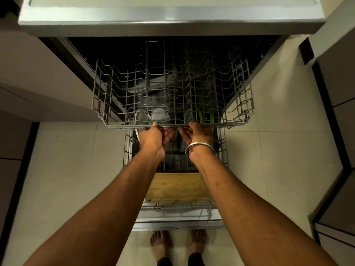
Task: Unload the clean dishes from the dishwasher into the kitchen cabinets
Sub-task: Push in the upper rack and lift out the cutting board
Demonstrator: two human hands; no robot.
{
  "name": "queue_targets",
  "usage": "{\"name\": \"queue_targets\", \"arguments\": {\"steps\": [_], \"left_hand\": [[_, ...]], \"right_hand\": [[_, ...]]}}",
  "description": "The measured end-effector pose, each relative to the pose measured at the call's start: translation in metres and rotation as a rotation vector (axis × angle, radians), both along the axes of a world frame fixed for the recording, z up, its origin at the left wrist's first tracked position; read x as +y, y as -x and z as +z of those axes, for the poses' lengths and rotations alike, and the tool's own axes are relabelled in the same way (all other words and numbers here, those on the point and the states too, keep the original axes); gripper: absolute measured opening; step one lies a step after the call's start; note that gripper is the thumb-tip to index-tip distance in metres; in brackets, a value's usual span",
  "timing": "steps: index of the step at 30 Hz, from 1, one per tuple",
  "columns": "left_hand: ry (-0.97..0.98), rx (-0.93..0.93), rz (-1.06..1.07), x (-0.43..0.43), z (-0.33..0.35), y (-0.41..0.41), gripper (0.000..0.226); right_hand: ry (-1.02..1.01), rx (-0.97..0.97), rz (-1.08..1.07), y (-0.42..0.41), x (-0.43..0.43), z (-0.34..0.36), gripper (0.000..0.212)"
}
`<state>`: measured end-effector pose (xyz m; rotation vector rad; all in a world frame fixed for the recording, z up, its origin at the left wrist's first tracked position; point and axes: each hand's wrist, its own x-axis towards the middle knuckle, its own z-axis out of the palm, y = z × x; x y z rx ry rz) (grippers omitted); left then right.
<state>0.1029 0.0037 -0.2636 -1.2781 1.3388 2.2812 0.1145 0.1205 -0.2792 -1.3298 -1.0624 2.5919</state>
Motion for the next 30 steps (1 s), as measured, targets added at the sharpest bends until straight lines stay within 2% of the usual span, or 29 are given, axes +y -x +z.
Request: {"name": "queue_targets", "arguments": {"steps": [3, 8, 15, 22, 25, 30], "left_hand": [[-0.025, 0.001, 0.022, 0.001, -0.002, 0.001, 0.03], [-0.085, 0.04, -0.012, -0.004, 0.007, 0.029, 0.032], [-0.045, 0.038, -0.054, -0.003, 0.027, 0.084, 0.032], [0.01, 0.054, -0.053, 0.001, 0.025, 0.104, 0.033], [0.012, 0.075, -0.059, 0.002, 0.026, 0.113, 0.03], [0.034, 0.061, -0.046, 0.001, 0.026, 0.123, 0.031]], "right_hand": [[0.028, 0.037, 0.023, -0.001, 0.003, -0.002, 0.031], [0.029, 0.114, 0.055, 0.024, 0.007, 0.004, 0.04], [0.031, 0.071, 0.09, 0.082, 0.005, 0.003, 0.042], [0.06, 0.092, 0.078, 0.108, 0.005, 0.006, 0.021], [0.06, 0.097, 0.099, 0.117, 0.006, 0.005, 0.003], [0.065, 0.111, 0.1, 0.127, 0.003, 0.001, 0.003]]}}
